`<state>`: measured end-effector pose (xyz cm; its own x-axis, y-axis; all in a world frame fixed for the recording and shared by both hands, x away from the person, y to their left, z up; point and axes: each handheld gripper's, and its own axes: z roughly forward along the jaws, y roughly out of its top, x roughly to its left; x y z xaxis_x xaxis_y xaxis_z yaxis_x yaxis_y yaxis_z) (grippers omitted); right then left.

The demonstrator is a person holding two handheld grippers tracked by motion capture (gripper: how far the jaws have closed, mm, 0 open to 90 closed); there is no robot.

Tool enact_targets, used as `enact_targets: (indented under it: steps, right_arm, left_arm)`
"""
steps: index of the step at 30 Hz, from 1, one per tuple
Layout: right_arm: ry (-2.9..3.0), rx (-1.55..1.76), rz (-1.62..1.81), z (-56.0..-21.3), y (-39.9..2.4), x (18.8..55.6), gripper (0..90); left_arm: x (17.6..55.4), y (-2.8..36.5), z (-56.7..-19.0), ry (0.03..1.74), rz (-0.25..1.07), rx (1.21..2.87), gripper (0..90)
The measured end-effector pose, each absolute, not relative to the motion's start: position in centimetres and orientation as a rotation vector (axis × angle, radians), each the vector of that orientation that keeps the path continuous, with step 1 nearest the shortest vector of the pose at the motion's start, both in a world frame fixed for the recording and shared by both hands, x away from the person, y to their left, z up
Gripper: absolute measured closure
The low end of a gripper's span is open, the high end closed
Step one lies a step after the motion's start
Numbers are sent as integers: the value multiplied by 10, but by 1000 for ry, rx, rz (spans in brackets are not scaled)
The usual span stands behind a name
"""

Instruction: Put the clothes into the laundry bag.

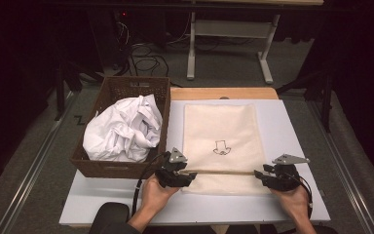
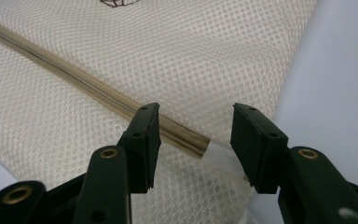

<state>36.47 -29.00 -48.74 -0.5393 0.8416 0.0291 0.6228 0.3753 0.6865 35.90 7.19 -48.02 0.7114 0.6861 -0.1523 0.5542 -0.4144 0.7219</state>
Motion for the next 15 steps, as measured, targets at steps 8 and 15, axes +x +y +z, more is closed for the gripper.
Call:
enact_targets:
  steps: [8, 15]
  right_arm:
    - [2315, 1255, 959, -485, -288, 359, 514]
    - [2345, 1143, 957, -482, -277, 357, 512]
  left_arm:
    - [358, 39, -477, 867, 188, 2153, 470]
    - [358, 9, -495, 823, 153, 2236, 460]
